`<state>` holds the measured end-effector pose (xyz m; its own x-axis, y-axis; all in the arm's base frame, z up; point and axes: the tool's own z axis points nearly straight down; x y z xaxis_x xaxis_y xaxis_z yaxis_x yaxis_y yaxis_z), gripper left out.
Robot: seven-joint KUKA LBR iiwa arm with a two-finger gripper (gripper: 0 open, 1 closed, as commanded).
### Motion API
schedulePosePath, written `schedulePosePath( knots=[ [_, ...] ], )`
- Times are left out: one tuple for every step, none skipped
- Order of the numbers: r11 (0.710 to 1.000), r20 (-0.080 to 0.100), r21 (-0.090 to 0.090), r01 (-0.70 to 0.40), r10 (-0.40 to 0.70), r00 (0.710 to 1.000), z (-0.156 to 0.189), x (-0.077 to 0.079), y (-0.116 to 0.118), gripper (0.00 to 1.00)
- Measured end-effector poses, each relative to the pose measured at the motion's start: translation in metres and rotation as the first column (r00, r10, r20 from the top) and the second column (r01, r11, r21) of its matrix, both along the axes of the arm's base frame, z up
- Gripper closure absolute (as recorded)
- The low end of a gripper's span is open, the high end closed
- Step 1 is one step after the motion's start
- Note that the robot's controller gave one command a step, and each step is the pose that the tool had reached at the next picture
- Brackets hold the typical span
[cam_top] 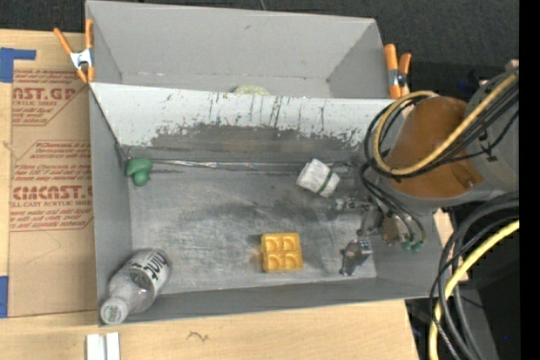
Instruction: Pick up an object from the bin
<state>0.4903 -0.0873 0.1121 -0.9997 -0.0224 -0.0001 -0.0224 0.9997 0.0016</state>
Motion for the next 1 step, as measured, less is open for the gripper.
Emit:
schedulePosePath(
  knots=[
    [0.996, 0.000, -0.002, -0.085, 0.085, 0.996, -0.0297, -0.0033, 0.0163, 0.00]
  ],
)
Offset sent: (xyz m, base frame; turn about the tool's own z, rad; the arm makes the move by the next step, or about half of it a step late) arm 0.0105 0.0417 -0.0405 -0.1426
